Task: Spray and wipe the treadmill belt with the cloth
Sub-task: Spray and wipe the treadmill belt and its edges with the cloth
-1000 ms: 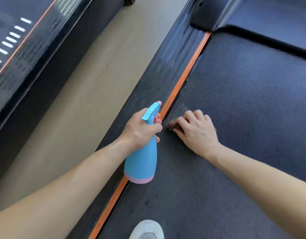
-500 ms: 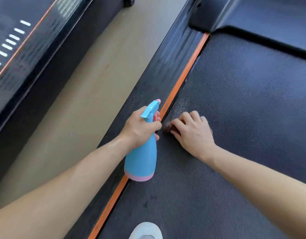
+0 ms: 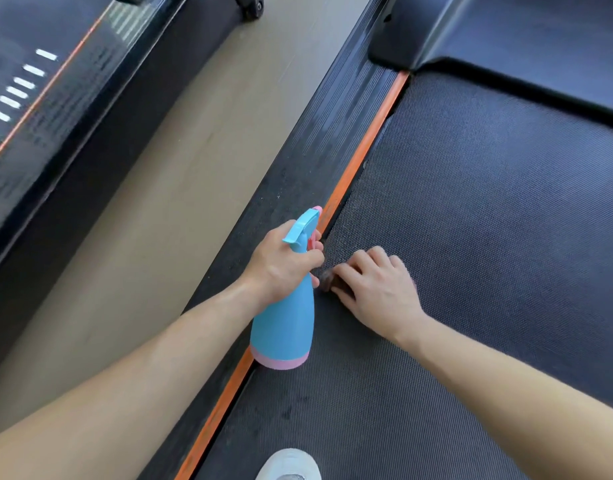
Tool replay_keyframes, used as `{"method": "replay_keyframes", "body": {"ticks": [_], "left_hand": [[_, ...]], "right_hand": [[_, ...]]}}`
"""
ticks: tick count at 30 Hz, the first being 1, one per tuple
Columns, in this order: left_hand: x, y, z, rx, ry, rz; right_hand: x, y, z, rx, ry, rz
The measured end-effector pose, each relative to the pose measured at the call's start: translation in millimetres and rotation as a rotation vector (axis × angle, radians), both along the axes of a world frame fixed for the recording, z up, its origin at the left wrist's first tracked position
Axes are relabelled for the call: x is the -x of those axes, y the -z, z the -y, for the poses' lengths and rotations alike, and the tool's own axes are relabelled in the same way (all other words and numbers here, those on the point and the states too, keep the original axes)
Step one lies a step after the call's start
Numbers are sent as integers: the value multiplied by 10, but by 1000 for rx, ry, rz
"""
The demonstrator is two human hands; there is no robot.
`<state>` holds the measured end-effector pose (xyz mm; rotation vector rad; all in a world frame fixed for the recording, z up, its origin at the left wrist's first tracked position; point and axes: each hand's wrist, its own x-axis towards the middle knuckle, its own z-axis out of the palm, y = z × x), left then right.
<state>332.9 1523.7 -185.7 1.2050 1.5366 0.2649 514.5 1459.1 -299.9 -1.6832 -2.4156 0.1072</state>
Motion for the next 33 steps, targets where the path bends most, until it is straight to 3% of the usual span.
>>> {"method": "replay_keyframes", "body": {"ticks": [9,15,18,24,27,33], "left_hand": [[-2,-49,102,28,48,-34],[60,-37,134,32,17,-38],[20,-49,158,17,48,-36],[-29,-1,165,4,39,-25],[-28,-42,150,-6,62,-38],[83,-144,228,-51,111,-51]], "right_hand": [[-178,-42,-749,-50,367,16],[-23,9,227,-42,-21,18],[-72,21,168,-27,-115,41],[-129,-61,-470,-25,302,59],[-4,-79,-373,-30,381,52],[214,46,360,-23,-166,20]]}}
